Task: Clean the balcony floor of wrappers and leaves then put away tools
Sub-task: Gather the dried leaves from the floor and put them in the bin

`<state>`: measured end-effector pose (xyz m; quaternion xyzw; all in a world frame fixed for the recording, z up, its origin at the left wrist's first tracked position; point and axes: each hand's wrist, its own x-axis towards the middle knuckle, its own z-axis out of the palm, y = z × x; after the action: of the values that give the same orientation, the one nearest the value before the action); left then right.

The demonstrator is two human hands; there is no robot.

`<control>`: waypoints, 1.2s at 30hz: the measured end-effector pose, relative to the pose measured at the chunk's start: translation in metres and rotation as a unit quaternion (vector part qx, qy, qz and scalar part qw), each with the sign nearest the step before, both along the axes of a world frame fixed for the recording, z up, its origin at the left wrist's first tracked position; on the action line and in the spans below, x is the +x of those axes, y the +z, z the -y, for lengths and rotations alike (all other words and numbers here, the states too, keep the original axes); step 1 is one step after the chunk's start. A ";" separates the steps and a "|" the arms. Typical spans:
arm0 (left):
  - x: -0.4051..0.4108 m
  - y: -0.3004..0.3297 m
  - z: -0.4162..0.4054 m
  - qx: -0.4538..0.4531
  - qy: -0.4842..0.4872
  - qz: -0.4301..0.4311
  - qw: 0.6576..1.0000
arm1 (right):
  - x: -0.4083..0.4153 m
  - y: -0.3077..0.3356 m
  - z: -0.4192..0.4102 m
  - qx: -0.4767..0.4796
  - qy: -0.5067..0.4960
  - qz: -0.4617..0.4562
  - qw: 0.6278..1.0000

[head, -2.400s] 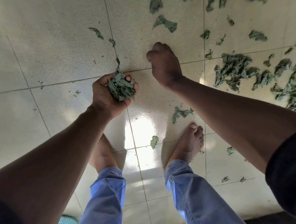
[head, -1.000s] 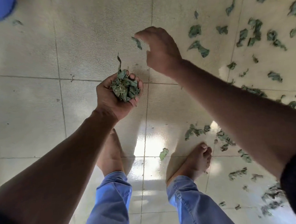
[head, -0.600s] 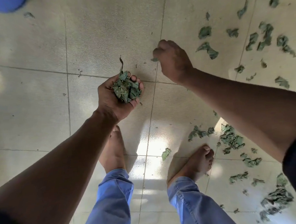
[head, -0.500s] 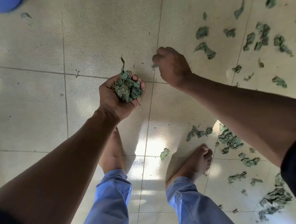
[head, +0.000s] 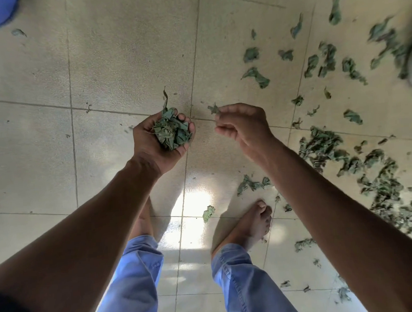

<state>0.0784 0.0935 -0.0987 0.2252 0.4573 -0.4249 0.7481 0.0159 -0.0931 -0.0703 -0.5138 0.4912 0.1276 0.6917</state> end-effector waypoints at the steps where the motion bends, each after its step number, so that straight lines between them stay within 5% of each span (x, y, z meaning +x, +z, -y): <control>1: -0.002 0.000 0.002 0.005 -0.004 -0.001 1.000 | -0.002 0.013 -0.002 0.009 -0.003 0.027 1.000; 5: -0.011 0.004 0.017 0.034 -0.048 0.019 0.998 | -0.006 0.059 -0.033 -0.146 0.129 0.131 0.972; 11: -0.018 0.009 0.035 0.020 -0.047 0.041 0.998 | -0.019 0.047 -0.075 -0.405 0.328 0.137 0.843; 16: -0.024 0.002 0.033 -0.002 -0.063 0.052 0.997 | -0.034 0.055 -0.074 -0.463 0.260 0.177 0.829; 21: -0.021 -0.010 0.019 -0.002 -0.027 0.019 0.999 | -0.019 0.009 -0.050 -0.428 0.135 0.101 0.888; 27: -0.019 -0.026 -0.010 0.003 -0.009 0.009 1.000 | 0.014 -0.098 -0.029 -0.501 0.324 0.000 0.803; 31: -0.016 -0.030 -0.023 0.012 -0.031 -0.007 0.999 | 0.019 -0.112 -0.036 -0.521 0.398 0.016 0.755; 34: -0.013 -0.027 -0.023 0.004 -0.038 -0.008 0.999 | 0.021 -0.108 -0.030 -0.486 0.425 0.024 0.763; 36: -0.011 -0.025 -0.017 0.008 -0.056 -0.002 0.998 | 0.020 -0.107 -0.024 -0.452 0.371 0.014 0.811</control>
<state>0.0676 0.1110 -0.1232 0.2563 0.4486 -0.4628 0.7203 0.0357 -0.0689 -0.1774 -0.9133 0.2563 0.1308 0.2881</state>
